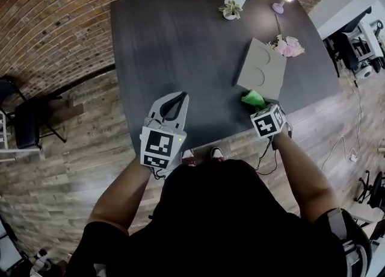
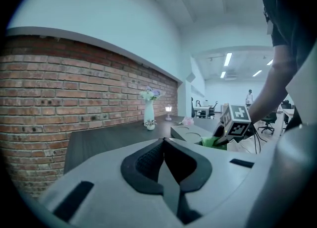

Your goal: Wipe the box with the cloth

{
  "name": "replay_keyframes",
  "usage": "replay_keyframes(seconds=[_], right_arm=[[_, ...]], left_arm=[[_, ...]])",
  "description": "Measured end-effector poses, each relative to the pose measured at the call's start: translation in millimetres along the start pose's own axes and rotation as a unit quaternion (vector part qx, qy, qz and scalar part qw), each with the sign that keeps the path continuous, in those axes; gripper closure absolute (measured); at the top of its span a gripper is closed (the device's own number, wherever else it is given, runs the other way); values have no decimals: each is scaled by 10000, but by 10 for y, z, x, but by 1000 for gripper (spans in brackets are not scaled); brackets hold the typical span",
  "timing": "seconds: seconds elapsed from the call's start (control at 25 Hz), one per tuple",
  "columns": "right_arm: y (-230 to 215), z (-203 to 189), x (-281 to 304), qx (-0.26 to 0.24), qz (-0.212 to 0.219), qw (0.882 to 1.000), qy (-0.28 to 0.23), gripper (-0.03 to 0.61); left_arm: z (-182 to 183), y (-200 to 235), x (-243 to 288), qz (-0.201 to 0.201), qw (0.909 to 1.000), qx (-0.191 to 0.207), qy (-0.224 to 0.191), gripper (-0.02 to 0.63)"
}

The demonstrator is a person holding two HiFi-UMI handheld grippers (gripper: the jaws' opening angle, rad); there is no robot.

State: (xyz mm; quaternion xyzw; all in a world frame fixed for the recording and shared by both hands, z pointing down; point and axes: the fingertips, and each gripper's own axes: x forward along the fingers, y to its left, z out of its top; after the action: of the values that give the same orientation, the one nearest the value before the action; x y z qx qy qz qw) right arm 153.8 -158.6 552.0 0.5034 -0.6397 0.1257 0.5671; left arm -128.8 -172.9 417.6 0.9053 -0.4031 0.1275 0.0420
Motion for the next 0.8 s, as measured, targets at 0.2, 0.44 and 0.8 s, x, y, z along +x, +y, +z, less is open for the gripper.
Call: replay_keyframes(seconds=[0.2, 0.44, 0.8], right_arm=[[153, 369, -19, -326, 5, 9993, -156, 495], [317, 749, 5, -958, 73, 9948, -332, 495], [685, 1391, 8, -2179, 404, 9699, -1009, 495]], left_arm=[[-72, 218, -150, 173, 9998, -97, -13, 604], [-137, 441, -298, 443, 9986, -264, -71, 604], [-102, 716, -492, 971, 9946, -350, -134, 604]])
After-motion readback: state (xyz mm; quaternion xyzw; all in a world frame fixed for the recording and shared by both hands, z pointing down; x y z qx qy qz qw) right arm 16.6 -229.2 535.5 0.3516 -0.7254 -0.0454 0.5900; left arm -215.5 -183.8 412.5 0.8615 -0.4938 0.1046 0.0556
